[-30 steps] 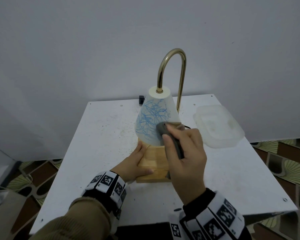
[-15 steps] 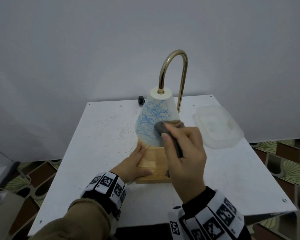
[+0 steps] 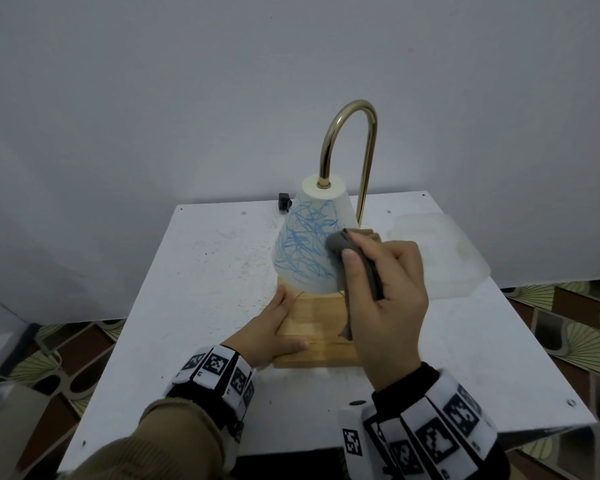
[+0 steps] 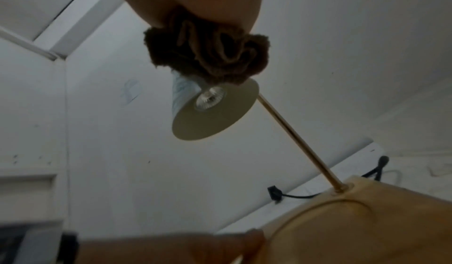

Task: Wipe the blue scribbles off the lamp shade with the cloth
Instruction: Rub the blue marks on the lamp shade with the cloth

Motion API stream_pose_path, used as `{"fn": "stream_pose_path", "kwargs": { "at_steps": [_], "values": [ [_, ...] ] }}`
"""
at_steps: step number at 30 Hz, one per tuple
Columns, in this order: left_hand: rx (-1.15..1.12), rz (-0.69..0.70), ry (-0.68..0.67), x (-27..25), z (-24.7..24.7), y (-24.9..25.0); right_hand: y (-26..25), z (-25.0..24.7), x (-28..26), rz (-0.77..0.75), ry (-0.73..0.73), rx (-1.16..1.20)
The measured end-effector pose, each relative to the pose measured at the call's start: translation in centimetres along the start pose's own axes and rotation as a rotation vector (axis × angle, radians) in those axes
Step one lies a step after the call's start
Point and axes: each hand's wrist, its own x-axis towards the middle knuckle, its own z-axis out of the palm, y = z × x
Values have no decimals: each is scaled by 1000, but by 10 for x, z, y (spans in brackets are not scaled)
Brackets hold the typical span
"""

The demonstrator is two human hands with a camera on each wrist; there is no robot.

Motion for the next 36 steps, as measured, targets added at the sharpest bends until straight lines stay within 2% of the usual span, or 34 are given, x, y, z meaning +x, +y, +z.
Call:
{"fn": "stream_pose_path", "kwargs": {
  "at_steps": [4,6,12,19,26,33,36],
  "values": [
    [11,-1,19,-1,1,4,4,-7,-19,-89,-125,-49],
    [29,-5,20,-1,0,4,12,-14,-24,-87,-147,-94],
    [30,-2,0,-1,-1,1,9,-8,-7,-6,-13,-56],
    [83,-22,9,-1,-1,5,11,-12,-24,-133,-182,-112],
    [44,-18,-13,-1,-1,3,12,-12,-6,-65,-55,-92],
    [43,-11,2,2,0,-3,15,-16,-27,-127,-183,-111],
    [20,2,-6,2,0,-5,20,-21,-20,-78,-127,-135]
  ]
}}
